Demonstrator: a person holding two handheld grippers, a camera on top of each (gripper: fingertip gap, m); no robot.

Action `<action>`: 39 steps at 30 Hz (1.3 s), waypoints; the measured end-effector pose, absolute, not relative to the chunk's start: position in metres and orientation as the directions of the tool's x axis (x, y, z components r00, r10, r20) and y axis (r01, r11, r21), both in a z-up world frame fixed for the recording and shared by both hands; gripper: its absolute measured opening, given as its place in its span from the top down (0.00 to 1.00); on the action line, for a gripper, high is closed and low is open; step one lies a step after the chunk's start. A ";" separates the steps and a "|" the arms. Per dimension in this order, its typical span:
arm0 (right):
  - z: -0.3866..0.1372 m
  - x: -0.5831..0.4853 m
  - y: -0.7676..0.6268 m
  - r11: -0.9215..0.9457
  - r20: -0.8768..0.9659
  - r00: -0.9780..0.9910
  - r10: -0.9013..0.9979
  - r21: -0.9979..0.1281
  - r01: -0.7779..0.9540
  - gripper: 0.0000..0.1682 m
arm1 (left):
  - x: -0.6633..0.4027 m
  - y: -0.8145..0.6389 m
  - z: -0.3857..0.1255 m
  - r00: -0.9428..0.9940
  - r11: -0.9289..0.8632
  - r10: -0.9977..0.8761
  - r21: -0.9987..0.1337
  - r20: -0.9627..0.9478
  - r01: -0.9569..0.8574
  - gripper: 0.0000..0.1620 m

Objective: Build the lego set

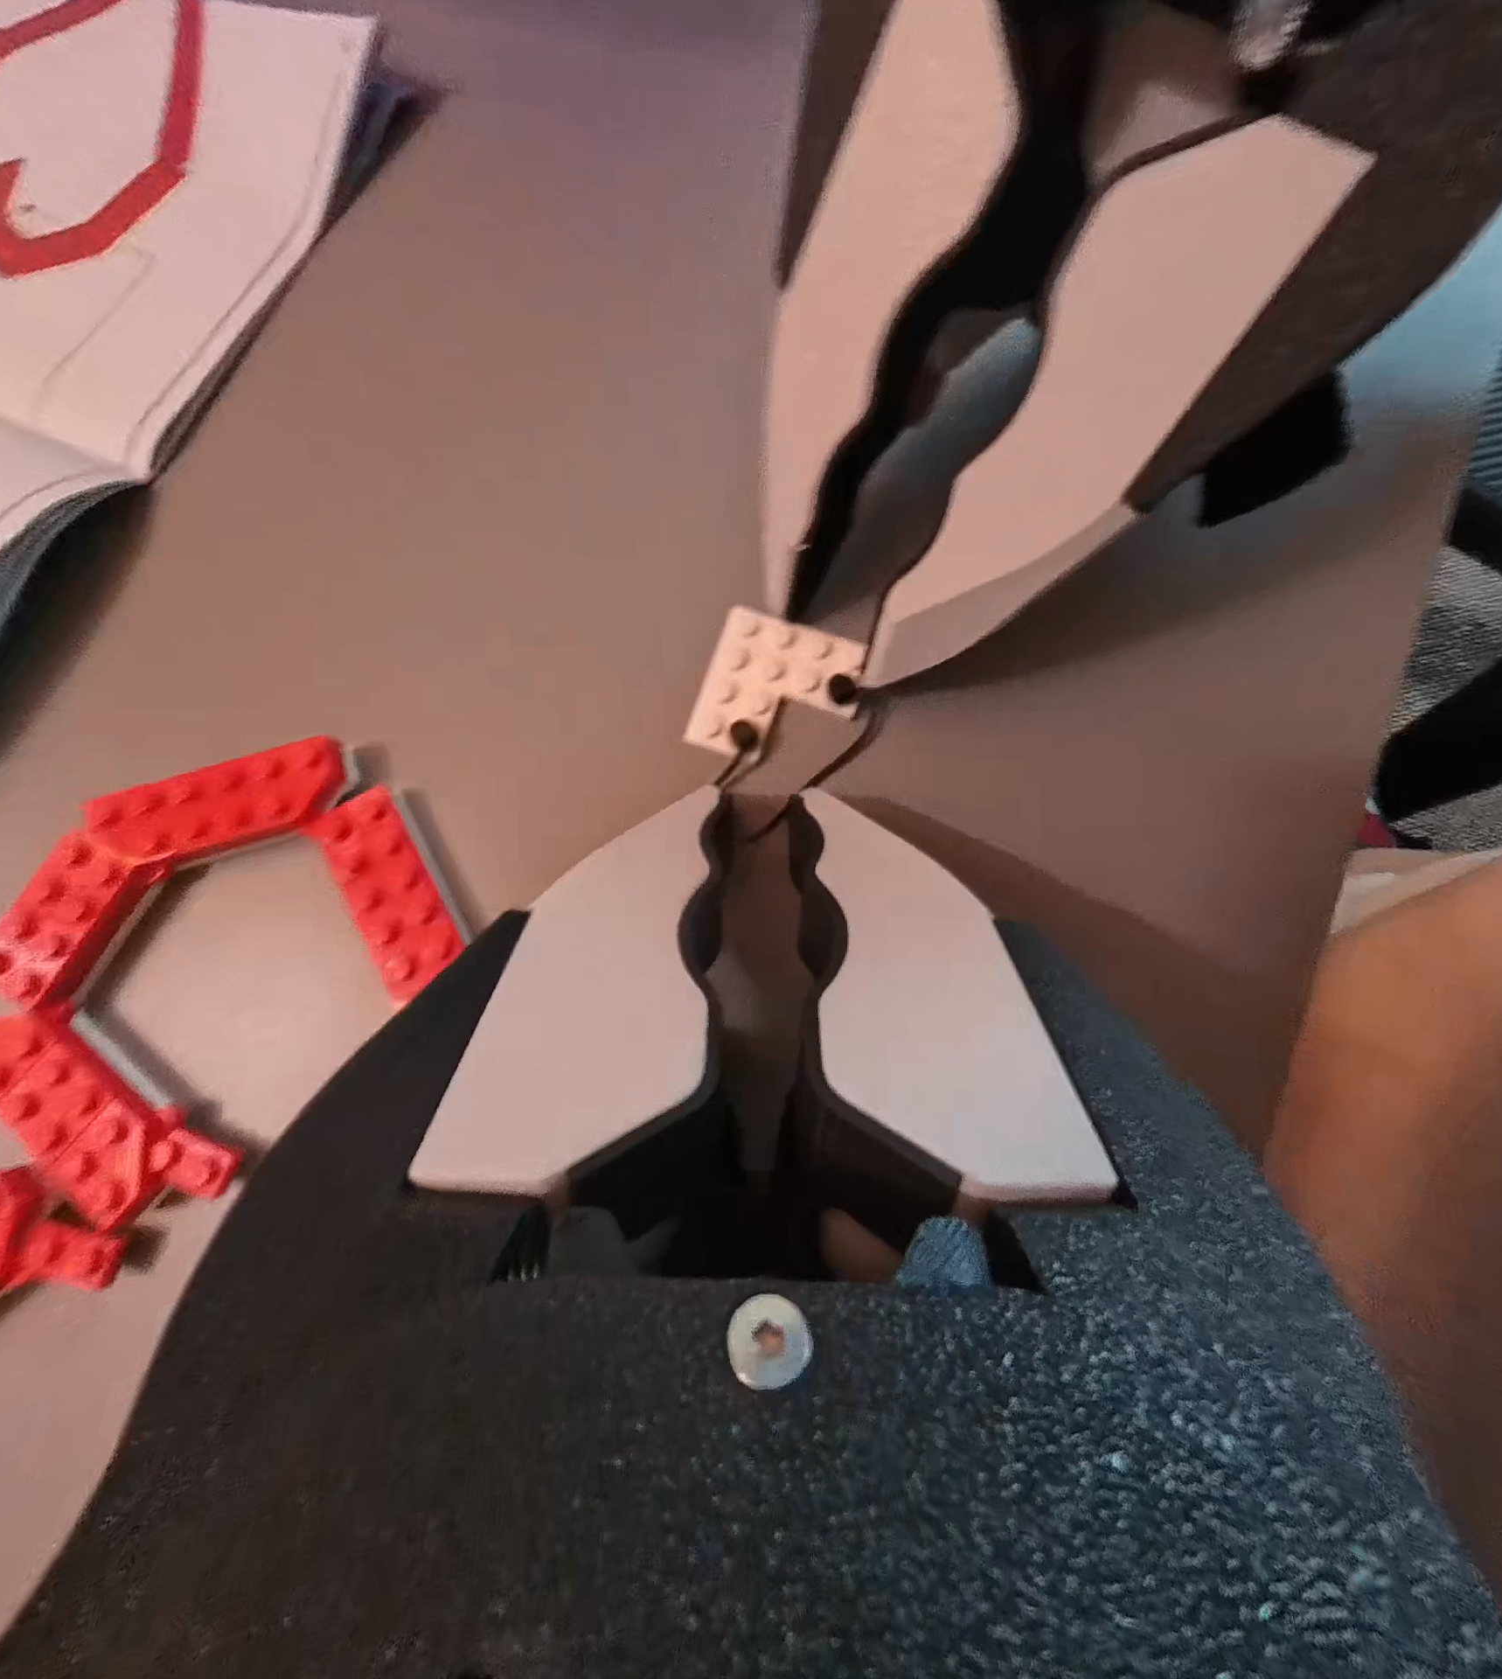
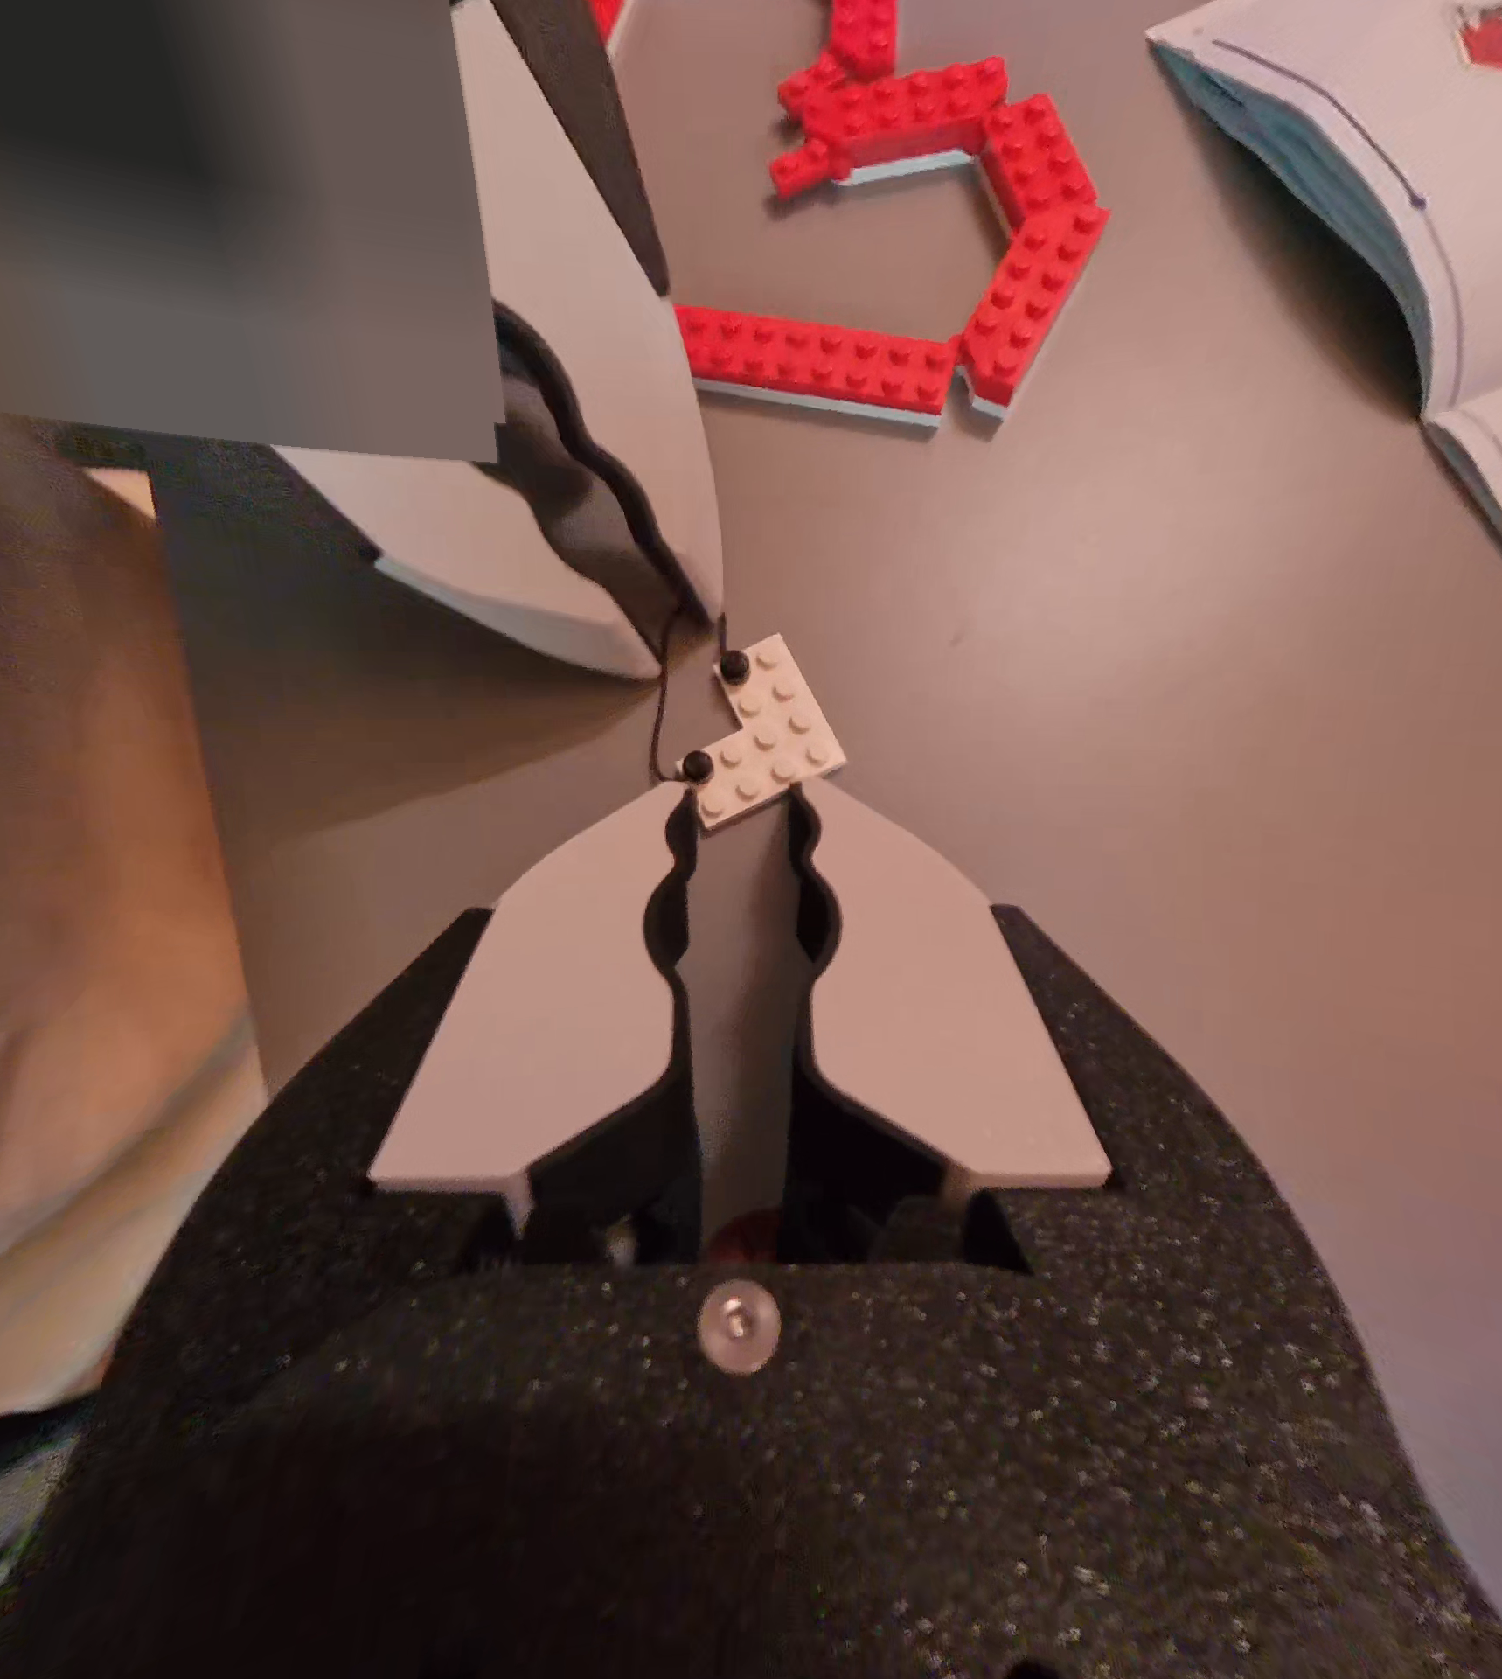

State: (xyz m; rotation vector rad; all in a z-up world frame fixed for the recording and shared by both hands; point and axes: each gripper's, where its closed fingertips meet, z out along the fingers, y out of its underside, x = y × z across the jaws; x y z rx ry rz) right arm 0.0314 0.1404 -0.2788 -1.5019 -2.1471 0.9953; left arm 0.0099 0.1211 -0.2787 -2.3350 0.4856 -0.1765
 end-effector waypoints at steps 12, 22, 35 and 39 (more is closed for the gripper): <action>-0.259 0.048 0.128 0.408 -0.050 -0.658 0.751 -0.748 0.523 0.75 | -0.016 0.110 -0.233 0.927 -0.555 -0.375 -0.799 -0.007 -0.230 0.91; -0.279 0.016 0.148 0.170 -0.064 -0.321 0.945 -0.741 0.649 0.81 | -0.115 0.085 -0.162 0.990 -0.166 -0.042 -0.978 0.133 0.124 0.83; -0.207 0.001 0.173 -0.181 -0.180 0.037 0.983 -0.915 0.362 0.60 | -0.171 0.068 -0.136 0.957 0.162 0.067 -0.950 0.282 0.268 0.71; -0.184 0.027 0.186 -0.147 -0.168 -0.054 0.984 -0.950 0.277 0.71 | -0.169 0.052 -0.097 0.967 0.422 -0.093 -0.870 0.238 0.255 0.65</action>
